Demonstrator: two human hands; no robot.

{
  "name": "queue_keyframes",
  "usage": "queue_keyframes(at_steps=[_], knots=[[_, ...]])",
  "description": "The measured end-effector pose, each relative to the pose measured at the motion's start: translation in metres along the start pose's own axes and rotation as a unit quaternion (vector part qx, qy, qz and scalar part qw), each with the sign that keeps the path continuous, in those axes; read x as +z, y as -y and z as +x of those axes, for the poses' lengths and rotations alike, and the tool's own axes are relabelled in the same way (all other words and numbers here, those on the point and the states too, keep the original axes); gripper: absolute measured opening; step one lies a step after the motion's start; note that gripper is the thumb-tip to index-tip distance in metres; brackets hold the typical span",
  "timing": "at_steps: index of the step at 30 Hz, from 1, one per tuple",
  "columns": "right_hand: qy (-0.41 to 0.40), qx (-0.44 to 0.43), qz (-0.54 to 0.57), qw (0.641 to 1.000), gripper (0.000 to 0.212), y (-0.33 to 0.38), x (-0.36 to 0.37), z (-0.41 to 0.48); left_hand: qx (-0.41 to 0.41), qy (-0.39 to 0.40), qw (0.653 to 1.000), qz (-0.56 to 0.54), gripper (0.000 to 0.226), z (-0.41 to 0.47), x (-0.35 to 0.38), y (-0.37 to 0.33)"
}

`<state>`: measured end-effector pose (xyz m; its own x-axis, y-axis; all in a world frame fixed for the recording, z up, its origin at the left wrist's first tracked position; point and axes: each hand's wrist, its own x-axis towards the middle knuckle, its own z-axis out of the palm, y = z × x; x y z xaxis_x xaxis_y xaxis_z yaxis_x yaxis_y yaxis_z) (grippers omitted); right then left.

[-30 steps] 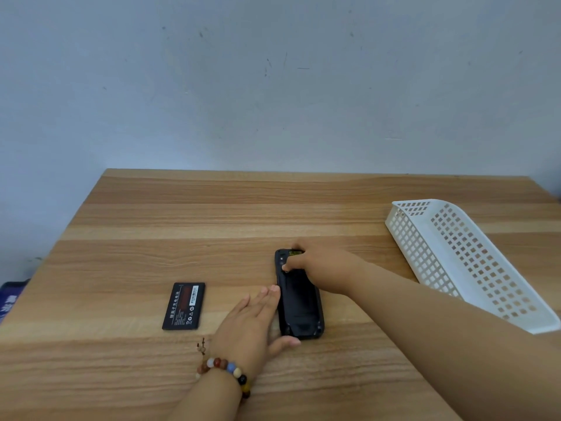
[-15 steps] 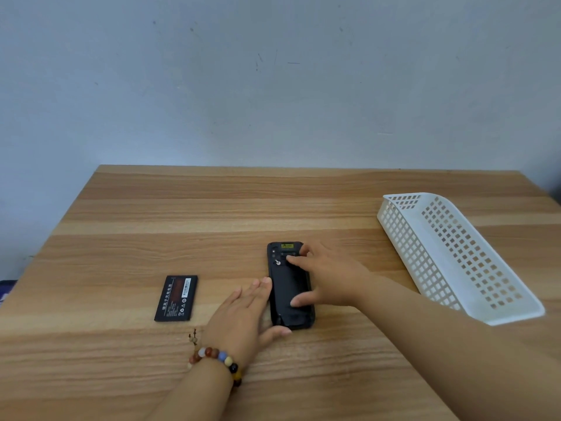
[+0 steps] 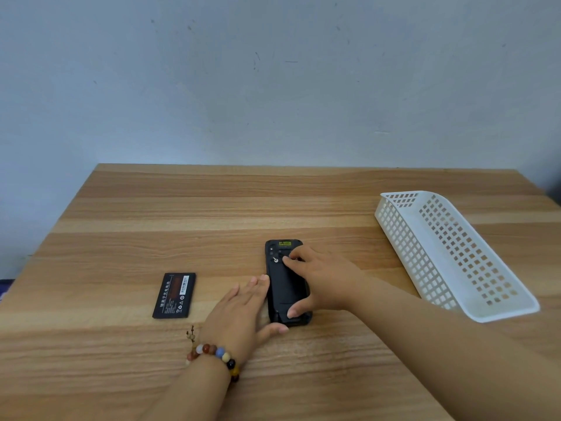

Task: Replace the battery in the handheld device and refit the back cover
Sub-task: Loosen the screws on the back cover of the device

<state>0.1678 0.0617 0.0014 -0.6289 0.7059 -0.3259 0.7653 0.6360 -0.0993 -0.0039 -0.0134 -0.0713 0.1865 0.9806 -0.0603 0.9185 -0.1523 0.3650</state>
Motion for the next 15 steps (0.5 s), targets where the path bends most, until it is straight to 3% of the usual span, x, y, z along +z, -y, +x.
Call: queue_keyframes(at_steps=[9,15], knots=[[-0.009,-0.002,0.008,1.000,0.093,0.0029,0.0008,0.0006,0.005,-0.004,1.000,0.012,0.129,-0.0001,0.0003,-0.0004],[-0.028,0.044,0.086,0.995,0.069,0.0066,-0.0043,0.0091,0.001,-0.004,1.000,0.010,0.128,-0.0010,-0.0006,-0.0007]])
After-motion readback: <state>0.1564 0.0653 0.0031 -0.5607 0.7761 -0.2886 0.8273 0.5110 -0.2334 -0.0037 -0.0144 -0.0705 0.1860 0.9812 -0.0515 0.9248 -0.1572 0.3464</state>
